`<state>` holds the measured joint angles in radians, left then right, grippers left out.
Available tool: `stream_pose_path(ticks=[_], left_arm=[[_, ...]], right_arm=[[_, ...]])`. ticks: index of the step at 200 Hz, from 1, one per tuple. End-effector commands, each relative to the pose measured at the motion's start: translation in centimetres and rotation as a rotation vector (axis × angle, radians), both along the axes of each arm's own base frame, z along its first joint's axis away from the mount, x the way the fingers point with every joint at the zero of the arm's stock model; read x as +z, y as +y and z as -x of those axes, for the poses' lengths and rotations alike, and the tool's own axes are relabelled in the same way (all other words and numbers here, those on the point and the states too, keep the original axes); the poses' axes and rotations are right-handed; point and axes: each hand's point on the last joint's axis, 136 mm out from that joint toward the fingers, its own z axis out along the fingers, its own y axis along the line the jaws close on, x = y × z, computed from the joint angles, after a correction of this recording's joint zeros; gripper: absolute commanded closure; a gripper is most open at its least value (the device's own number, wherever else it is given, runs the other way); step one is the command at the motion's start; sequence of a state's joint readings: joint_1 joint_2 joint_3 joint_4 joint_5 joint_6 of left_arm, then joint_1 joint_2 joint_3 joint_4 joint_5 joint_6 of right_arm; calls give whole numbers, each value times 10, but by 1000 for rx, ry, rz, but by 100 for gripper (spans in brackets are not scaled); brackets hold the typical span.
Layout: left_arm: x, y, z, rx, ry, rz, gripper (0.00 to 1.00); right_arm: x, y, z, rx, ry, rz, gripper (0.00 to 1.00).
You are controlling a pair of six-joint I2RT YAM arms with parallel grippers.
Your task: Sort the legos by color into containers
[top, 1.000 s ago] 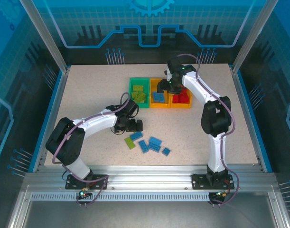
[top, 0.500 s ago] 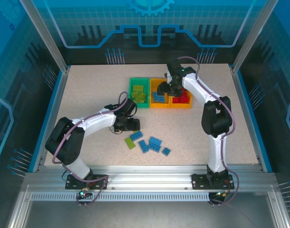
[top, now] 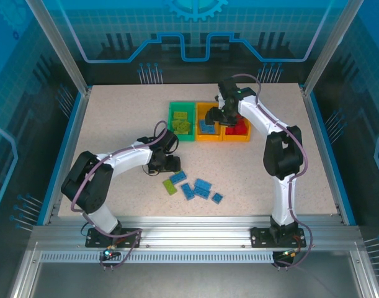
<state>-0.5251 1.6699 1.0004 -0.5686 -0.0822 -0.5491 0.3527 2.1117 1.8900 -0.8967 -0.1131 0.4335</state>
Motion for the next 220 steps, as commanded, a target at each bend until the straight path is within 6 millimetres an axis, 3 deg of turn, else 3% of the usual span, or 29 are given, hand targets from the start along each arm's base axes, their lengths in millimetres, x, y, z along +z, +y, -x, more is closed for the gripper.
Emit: stream_pose_path(ticks=[1, 77, 125, 220], left_arm=[[-9, 1, 5, -8, 31, 7, 20], [-19, 14, -3, 66, 56, -31, 21], [-11, 28, -19, 129, 16, -31, 22], [21, 4, -25, 158, -62, 51, 19]], right_arm=[[11, 1, 3, 5, -16, -16, 35], [10, 1, 3, 5, -14, -13, 35], [9, 0, 5, 5, -10, -10, 35], [6, 2, 7, 7, -7, -23, 35]])
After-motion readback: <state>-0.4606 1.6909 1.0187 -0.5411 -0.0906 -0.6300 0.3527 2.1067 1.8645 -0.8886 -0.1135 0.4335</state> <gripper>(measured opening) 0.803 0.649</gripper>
